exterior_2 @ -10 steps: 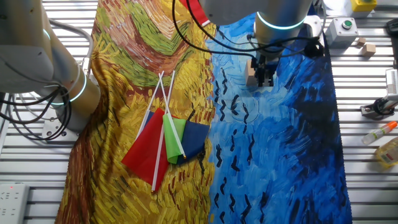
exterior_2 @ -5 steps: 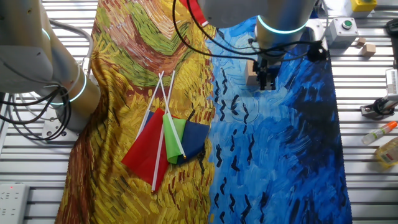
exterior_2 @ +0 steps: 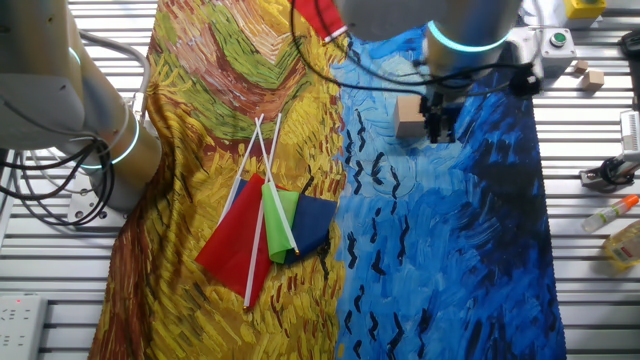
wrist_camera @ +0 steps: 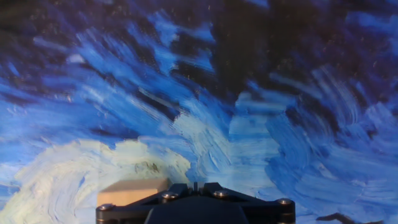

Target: Approach and touch the side of the small block

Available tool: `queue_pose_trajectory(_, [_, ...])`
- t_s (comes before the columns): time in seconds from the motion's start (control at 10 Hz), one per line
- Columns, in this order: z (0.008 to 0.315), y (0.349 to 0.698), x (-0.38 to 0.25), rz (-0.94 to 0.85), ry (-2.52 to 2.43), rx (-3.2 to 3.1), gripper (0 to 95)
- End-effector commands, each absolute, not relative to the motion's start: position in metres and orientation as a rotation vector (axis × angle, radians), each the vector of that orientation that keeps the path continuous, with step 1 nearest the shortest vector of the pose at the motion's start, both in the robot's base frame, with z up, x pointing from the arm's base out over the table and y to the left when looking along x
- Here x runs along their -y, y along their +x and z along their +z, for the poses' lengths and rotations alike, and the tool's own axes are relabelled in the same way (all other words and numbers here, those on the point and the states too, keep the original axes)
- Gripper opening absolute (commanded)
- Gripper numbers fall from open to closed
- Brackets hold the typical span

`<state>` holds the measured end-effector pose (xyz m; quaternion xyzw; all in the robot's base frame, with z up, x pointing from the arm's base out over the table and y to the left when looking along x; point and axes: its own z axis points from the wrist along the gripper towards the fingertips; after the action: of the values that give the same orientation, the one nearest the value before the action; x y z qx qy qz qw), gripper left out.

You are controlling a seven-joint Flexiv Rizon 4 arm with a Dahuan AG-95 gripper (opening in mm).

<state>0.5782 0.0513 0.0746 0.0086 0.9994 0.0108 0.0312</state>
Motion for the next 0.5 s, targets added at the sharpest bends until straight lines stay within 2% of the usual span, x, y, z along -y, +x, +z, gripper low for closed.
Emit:
queue_pose_trajectory(0.1, [0.075, 0.584, -0.054, 0.028, 0.049, -3.082, 0.0])
queue_pose_trajectory(0.5, [0.074, 0.59, -0.075, 0.015, 0.105, -3.083, 0.0])
